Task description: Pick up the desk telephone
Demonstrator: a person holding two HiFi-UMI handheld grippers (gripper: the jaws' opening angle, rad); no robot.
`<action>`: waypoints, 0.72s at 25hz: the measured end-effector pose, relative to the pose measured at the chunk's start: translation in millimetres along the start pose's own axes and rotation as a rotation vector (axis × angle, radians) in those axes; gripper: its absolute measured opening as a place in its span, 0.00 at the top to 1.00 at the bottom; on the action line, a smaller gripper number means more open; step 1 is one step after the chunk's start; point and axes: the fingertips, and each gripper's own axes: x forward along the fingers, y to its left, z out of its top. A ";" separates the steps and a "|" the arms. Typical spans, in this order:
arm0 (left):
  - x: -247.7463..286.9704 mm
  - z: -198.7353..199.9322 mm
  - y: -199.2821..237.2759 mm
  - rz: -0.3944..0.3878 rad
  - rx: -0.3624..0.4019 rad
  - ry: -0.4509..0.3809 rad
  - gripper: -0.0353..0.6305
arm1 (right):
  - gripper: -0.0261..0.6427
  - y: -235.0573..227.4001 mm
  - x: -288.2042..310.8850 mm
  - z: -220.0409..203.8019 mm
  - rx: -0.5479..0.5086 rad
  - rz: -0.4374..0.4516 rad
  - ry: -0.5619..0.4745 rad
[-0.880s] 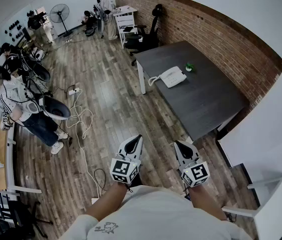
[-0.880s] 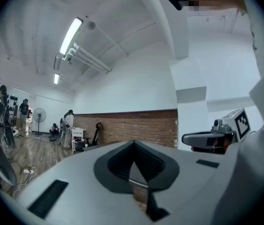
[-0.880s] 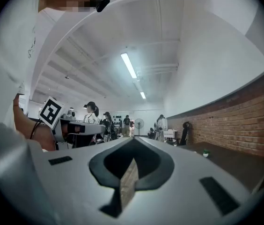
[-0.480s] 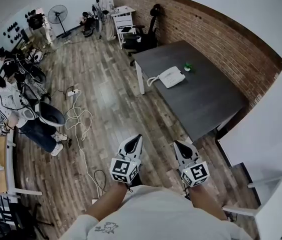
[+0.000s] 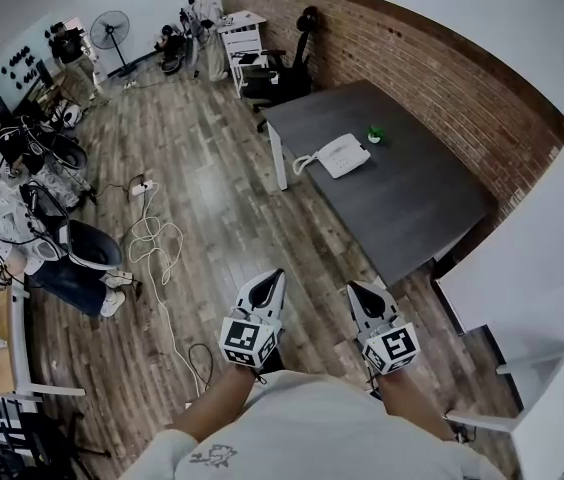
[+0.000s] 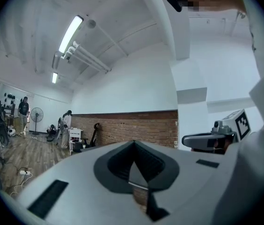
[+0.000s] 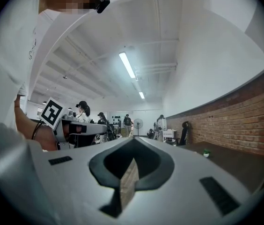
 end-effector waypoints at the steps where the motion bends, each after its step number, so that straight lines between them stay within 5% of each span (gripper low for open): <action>1: 0.5 0.1 4.0 0.001 -0.002 -0.003 0.93 | 0.96 2.1 4.4 -0.3 0.000 0.008 0.002; 6: 7.4 -1.0 32.6 0.000 -0.022 -0.006 0.90 | 0.95 11.8 35.6 -2.9 -0.025 0.018 0.021; 9: 14.0 -1.4 50.0 -0.023 -0.031 -0.019 0.72 | 0.95 18.3 60.0 -7.0 -0.027 0.026 0.024; 18: 34.2 4.4 142.2 -0.050 -0.039 -0.017 0.58 | 0.65 27.6 159.5 -15.1 -0.011 -0.007 0.051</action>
